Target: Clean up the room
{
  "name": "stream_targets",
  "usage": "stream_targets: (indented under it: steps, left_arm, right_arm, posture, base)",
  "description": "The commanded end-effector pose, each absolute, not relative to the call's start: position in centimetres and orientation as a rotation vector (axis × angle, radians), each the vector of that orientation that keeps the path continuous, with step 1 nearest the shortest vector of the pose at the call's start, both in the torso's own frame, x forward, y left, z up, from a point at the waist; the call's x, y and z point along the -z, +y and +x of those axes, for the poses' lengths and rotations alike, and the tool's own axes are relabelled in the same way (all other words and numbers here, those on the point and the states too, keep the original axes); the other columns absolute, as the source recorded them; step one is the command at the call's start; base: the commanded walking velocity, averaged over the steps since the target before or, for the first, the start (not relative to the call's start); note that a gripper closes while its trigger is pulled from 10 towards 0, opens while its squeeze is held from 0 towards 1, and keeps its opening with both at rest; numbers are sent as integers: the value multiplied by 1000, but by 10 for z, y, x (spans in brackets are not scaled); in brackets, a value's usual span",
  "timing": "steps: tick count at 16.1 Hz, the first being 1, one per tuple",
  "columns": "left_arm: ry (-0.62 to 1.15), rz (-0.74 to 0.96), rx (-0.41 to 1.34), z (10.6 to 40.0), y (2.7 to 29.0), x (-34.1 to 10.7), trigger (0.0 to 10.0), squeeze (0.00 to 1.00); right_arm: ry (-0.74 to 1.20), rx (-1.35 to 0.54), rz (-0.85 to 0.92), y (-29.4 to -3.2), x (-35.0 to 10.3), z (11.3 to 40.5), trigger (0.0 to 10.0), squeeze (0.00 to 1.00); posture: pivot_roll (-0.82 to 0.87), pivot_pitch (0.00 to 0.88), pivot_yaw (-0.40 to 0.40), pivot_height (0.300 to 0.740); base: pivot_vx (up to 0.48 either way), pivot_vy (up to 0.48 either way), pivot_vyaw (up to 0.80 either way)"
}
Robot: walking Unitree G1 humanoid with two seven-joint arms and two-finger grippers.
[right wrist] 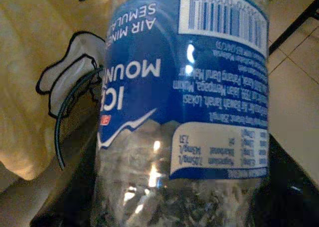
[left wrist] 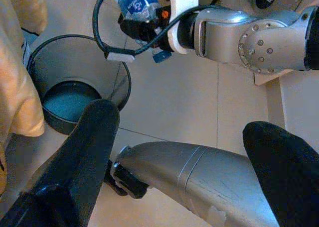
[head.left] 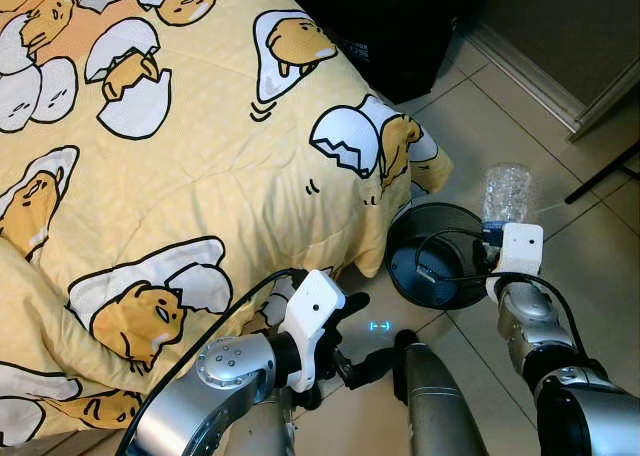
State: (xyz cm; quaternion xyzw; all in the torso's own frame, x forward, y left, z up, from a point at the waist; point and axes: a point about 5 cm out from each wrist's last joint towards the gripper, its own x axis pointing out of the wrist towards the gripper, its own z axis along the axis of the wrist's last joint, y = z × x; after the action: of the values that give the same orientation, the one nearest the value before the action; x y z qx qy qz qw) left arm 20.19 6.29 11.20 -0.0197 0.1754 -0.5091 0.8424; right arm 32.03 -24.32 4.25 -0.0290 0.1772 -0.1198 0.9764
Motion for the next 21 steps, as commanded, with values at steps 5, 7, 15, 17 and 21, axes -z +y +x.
stream_targets:
  steps: [5,7,15,17,21]
  left_arm:
    - [397,-41,1061,197,65,-108,10000,0]
    - [395,-39,1058,197,66,-108,10000,0]
    - [255,1,726,268,73,-110,10000,0]
    - [218,-28,508,287,98,-109,10000,0]
    - [152,-44,279,292,122,-105,10000,0]
  right_arm:
    - [341,230,-22,-238,-40,319,10000,1000]
    - [331,217,-17,-236,-41,320,10000,1000]
    - [190,166,-123,-236,-71,336,10000,0]
    - [67,112,-118,-234,-86,334,10000,0]
    - [-26,97,-86,-221,-97,321,10000,0]
  posture:
    - [-43,439,160,740]
    - [-43,429,160,740]
    - [-104,193,61,740]
    - [-123,92,17,740]
    - [-112,28,-5,740]
  base:
    - [0,0,0]
    - [0,0,0]
    - [0,0,0]
    - [0,0,0]
    - [0,0,0]
